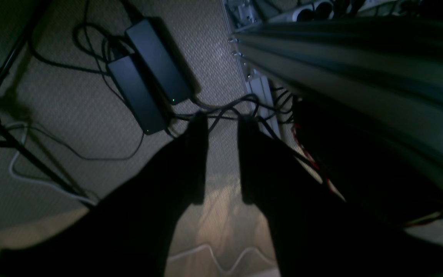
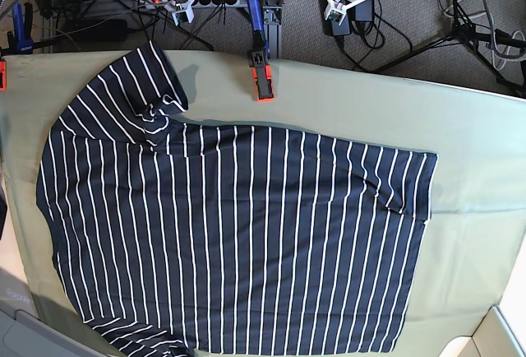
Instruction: Fold the T-shirt properly
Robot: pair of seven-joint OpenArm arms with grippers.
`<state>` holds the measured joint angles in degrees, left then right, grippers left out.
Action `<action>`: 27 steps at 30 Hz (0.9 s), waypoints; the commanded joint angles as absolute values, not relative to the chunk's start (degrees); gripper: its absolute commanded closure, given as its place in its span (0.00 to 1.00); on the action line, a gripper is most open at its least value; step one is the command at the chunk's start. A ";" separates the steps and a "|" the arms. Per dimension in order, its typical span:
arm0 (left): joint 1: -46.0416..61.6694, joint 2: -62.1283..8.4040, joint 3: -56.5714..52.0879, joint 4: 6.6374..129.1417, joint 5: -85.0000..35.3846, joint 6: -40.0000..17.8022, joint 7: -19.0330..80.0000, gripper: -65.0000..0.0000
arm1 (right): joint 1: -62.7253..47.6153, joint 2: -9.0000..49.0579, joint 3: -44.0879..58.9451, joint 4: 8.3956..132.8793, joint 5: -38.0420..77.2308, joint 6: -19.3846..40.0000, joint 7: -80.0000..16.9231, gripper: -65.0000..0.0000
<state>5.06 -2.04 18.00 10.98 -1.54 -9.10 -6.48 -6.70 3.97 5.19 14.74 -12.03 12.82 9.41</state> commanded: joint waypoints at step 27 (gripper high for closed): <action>5.76 -2.07 18.09 11.20 -1.45 -9.47 -9.89 0.73 | -7.33 2.83 5.32 17.52 -8.56 15.90 10.31 0.81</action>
